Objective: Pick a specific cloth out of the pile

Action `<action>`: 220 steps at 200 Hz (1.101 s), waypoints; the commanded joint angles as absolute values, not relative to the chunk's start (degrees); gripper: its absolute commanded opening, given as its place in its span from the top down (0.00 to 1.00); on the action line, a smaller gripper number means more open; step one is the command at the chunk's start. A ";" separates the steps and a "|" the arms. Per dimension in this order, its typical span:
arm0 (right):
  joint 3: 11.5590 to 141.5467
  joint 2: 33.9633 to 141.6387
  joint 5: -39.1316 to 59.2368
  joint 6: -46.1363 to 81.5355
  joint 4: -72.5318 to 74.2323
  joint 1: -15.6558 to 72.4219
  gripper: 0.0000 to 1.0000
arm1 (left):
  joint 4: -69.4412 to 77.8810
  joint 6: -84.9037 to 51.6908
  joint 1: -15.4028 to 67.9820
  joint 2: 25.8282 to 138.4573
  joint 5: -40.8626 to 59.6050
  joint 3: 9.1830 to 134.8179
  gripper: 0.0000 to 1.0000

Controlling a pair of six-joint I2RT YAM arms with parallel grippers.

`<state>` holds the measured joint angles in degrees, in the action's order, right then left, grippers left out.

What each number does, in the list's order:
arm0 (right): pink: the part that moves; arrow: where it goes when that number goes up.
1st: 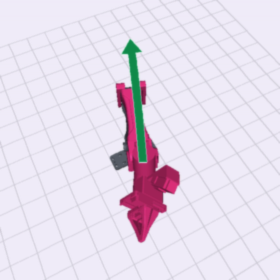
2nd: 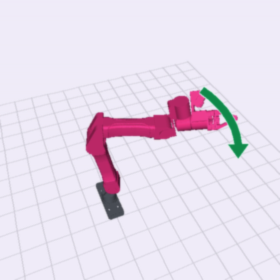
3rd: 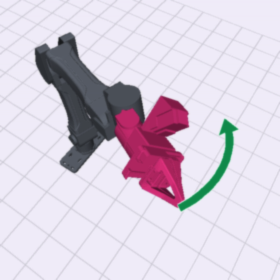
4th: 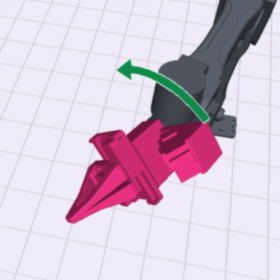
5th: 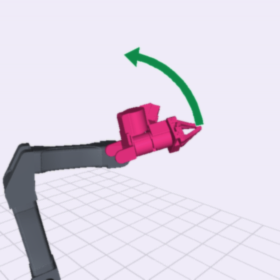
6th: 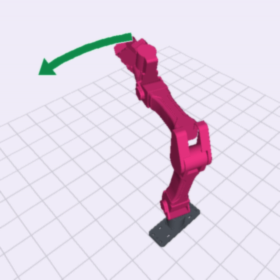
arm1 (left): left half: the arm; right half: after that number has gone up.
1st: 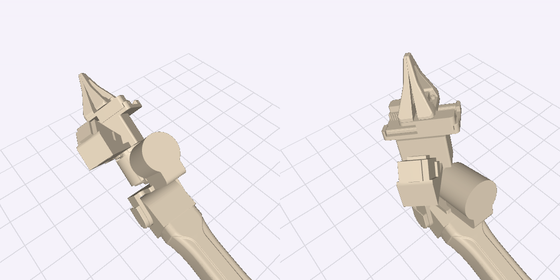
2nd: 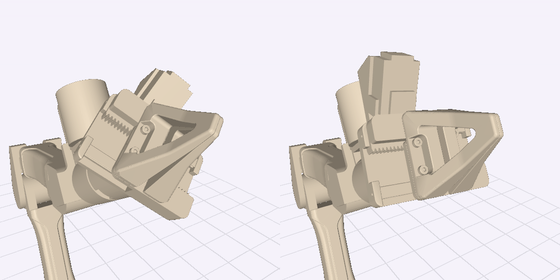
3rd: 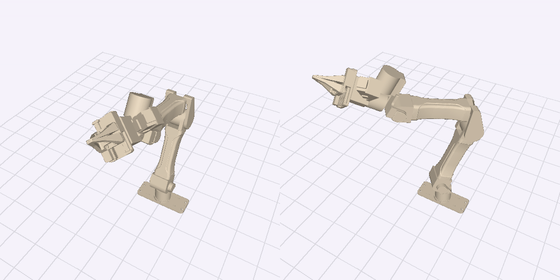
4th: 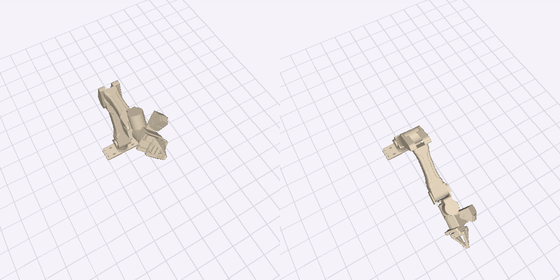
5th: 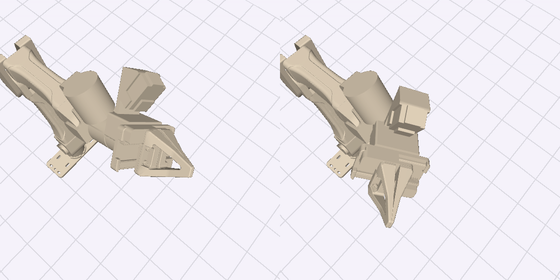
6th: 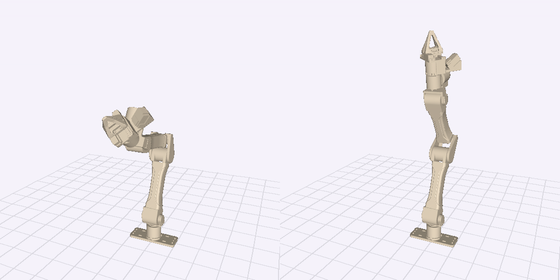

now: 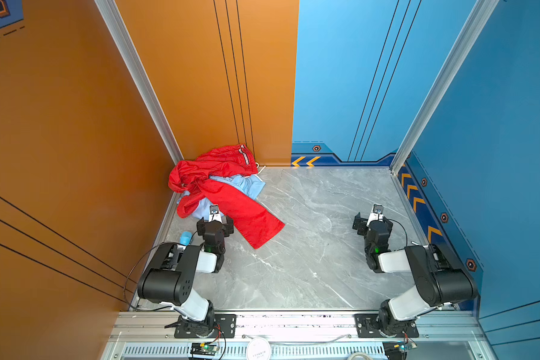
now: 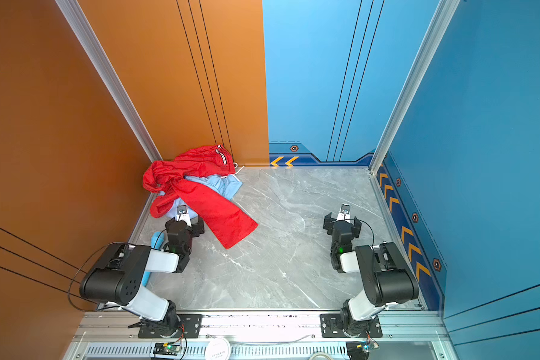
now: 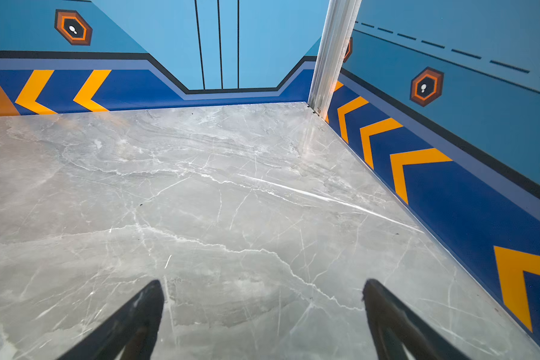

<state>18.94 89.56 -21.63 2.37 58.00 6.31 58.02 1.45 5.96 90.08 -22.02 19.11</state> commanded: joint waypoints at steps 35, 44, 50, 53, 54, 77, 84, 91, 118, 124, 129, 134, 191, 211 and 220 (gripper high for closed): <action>19.29 89.12 -21.61 2.82 57.13 6.06 0.00 | 58.18 1.01 5.98 90.39 -22.10 19.83 0.02; 19.40 89.14 -21.36 2.90 56.92 5.91 0.00 | 58.11 0.98 5.77 90.42 -21.71 19.92 0.02; 19.56 89.12 -20.94 3.01 56.59 5.73 0.00 | 58.01 0.89 5.48 90.44 -21.13 20.01 0.02; 19.59 89.06 -20.65 3.11 56.35 5.57 0.00 | 57.94 0.91 5.35 90.43 -20.91 20.04 0.02; 19.60 89.04 -20.52 3.14 56.30 5.55 0.00 | 57.93 0.85 5.31 90.43 -20.91 20.04 0.02; 19.71 89.03 -20.07 3.24 56.05 5.35 0.00 | 57.84 1.08 5.27 90.40 -20.14 20.03 0.02; 19.73 89.04 -20.07 3.25 55.99 5.29 0.00 | 57.88 1.85 5.27 90.39 -17.91 20.04 0.02; 19.69 89.03 -20.09 3.25 56.01 5.32 0.00 | 57.88 2.41 5.19 90.18 -16.04 19.89 0.02; 19.69 89.06 -20.05 3.25 55.99 5.27 0.00 | 57.36 2.50 4.94 89.99 -14.71 19.83 0.02; 19.69 89.03 -20.12 3.25 56.02 5.25 0.00 | 57.48 2.62 5.16 89.91 -14.72 19.64 0.02; 19.56 88.97 -20.34 3.25 56.22 5.33 0.00 | 57.48 2.57 5.17 89.80 -14.68 19.61 0.02; 19.33 89.02 -21.20 3.19 56.77 5.62 0.00 | 57.56 2.60 5.19 89.74 -14.63 19.56 0.02; 17.46 75.81 -30.42 -2.55 52.00 12.28 0.00 | 58.48 2.43 5.93 78.81 -18.89 14.38 0.02; 20.32 64.82 -31.53 -5.97 44.70 17.81 0.00 | 52.20 4.62 8.76 71.87 -21.23 14.67 0.02; 24.23 61.14 -30.38 -4.06 37.10 20.28 0.00 | 41.76 3.24 10.21 67.92 -22.21 18.18 0.02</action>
<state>17.45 70.54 -27.64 -2.02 50.17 15.14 55.57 2.61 7.07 75.29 -18.59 14.72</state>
